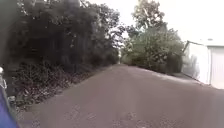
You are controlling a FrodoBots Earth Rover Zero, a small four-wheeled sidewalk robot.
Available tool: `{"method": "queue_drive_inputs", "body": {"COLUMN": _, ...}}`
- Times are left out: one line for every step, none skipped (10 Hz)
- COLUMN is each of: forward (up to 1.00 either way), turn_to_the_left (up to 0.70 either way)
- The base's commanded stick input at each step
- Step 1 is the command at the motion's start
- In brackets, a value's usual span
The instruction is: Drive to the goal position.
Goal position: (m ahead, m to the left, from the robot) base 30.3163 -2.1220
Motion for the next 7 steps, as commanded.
{"method": "queue_drive_inputs", "body": {"forward": 0.70, "turn_to_the_left": -0.01}}
{"method": "queue_drive_inputs", "body": {"forward": 0.70, "turn_to_the_left": -0.01}}
{"method": "queue_drive_inputs", "body": {"forward": 0.70, "turn_to_the_left": -0.01}}
{"method": "queue_drive_inputs", "body": {"forward": 0.70, "turn_to_the_left": -0.01}}
{"method": "queue_drive_inputs", "body": {"forward": 0.70, "turn_to_the_left": -0.01}}
{"method": "queue_drive_inputs", "body": {"forward": 0.70, "turn_to_the_left": -0.01}}
{"method": "queue_drive_inputs", "body": {"forward": 0.70, "turn_to_the_left": -0.01}}
